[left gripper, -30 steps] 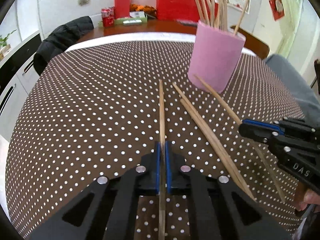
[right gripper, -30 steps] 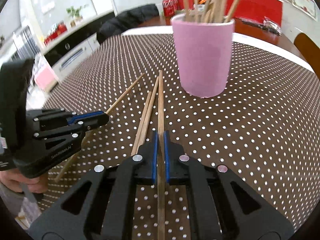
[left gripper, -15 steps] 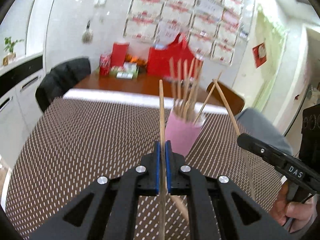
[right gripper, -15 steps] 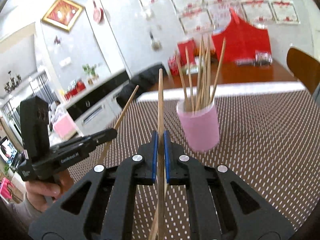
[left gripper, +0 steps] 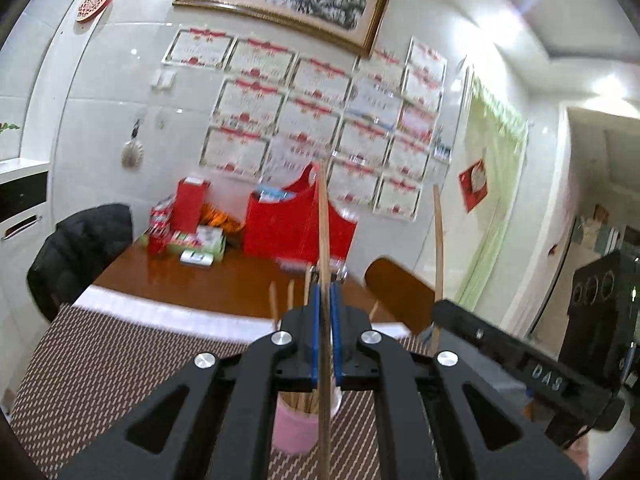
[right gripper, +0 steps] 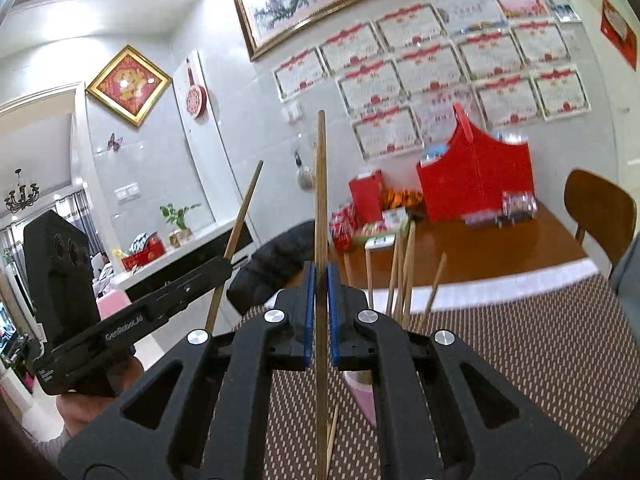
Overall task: Organize utensils
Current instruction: 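Lift the left gripper's chopstick above the pink cup while the right gripper carries its own, then open the left gripper into the pink cup while the right gripper releases its chopstick, then move both open grippers back down to the last chopsticks, then close the left gripper on one chopstick while the right gripper grasps the other, then lift the left gripper's chopstick above the pink cup while the right gripper carries its own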
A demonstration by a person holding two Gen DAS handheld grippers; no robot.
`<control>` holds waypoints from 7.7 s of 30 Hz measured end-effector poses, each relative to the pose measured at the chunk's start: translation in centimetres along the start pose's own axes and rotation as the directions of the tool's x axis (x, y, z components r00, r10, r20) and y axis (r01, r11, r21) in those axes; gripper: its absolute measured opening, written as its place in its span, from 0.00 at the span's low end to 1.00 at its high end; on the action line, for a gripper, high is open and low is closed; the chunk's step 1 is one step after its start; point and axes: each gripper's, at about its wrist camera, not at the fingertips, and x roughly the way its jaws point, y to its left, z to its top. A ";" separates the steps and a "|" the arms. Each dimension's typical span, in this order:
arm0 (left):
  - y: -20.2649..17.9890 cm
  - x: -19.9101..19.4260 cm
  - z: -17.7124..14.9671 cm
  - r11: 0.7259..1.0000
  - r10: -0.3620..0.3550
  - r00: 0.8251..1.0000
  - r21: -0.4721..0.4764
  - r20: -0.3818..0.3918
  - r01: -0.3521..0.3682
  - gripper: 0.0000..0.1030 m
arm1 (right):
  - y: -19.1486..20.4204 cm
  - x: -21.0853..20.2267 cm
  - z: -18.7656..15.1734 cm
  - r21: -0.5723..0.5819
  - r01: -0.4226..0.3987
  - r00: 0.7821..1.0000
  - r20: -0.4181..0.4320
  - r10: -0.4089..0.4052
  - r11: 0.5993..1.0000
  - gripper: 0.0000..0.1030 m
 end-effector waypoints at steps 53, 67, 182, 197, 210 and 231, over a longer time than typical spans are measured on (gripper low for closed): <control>3.6 9.6 -4.0 0.998 0.062 0.994 0.011 0.085 -0.063 0.82 | -6.5 6.9 0.3 0.067 0.111 0.991 0.067 -0.116 0.992 0.94; 0.0 1.1 -0.7 0.947 0.290 0.957 0.139 0.030 -0.291 0.86 | -2.8 1.7 2.4 0.038 0.182 0.981 0.058 -0.184 0.983 0.94; 7.4 4.4 -20.4 0.879 0.477 0.658 0.311 -0.583 -0.361 0.86 | 1.9 13.3 -19.6 -0.199 0.031 0.689 -0.706 -0.165 0.979 0.27; 8.2 6.0 -19.5 0.940 0.339 0.701 0.260 -0.627 -0.222 0.22 | 1.7 12.3 -19.3 -0.259 0.053 0.672 -0.705 -0.226 0.964 0.07; 8.0 1.6 -17.6 0.957 0.282 0.805 0.092 -0.523 -0.275 0.05 | -0.6 4.6 -16.8 -0.055 0.000 0.825 -0.565 -0.031 0.998 0.06; 1.7 -1.0 -7.5 0.983 0.169 0.972 0.097 -0.161 -0.155 0.05 | -0.9 3.5 -9.2 -0.007 0.015 0.913 -0.408 -0.016 1.000 0.10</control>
